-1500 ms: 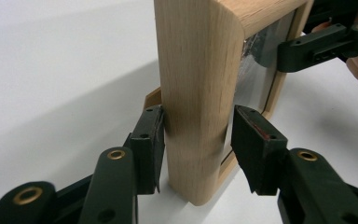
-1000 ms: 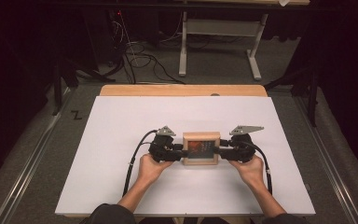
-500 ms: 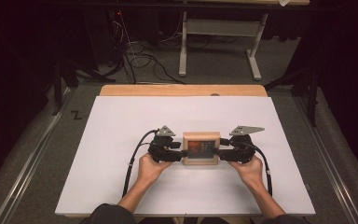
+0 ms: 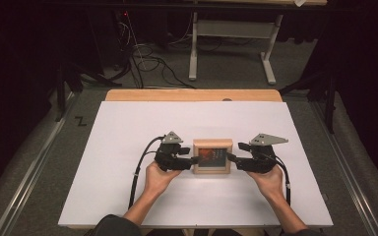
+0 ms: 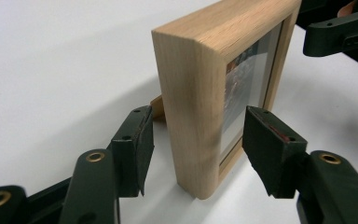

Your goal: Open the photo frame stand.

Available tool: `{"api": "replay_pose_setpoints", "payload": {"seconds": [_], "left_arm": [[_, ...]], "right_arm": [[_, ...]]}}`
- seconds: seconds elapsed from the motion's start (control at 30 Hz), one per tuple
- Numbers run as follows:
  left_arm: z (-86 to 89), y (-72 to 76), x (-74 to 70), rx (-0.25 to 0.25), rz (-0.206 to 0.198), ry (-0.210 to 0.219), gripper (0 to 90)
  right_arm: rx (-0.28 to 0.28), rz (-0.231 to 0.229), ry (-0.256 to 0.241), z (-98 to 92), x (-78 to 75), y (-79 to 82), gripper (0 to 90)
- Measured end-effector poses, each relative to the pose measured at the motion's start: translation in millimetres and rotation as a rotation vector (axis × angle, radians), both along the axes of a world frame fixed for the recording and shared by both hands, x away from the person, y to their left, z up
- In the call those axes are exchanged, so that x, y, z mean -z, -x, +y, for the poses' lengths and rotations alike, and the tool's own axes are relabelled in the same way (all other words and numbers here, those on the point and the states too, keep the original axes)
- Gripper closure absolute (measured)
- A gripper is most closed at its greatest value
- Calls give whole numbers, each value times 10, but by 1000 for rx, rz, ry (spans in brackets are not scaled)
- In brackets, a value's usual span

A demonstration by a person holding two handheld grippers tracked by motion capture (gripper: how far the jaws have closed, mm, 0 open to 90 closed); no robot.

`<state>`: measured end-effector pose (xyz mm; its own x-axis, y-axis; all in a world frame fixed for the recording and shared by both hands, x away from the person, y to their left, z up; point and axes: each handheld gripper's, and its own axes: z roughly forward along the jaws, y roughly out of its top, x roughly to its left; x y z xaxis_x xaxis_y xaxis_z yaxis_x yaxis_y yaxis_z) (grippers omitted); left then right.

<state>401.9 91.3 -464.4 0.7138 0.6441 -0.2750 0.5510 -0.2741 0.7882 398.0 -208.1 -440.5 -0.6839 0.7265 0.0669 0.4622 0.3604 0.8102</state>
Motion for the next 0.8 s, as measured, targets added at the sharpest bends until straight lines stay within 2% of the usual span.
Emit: {"api": "replay_pose_setpoints", "payload": {"seconds": [0.17,0.23,0.33,0.8], "left_arm": [[33,46,-58,-8,-11,11,428],[41,87,-91,-25,-39,-3,428],[50,109,-114,-30,-49,1,428],[128,261,-246,-38,-55,7,437]], "right_arm": [[18,-16,-13,-62,-36,42,378],[28,-21,-19,-95,-55,63,379],[29,-30,-17,-117,-68,73,380],[47,-43,-43,-283,-147,217,413]]}}
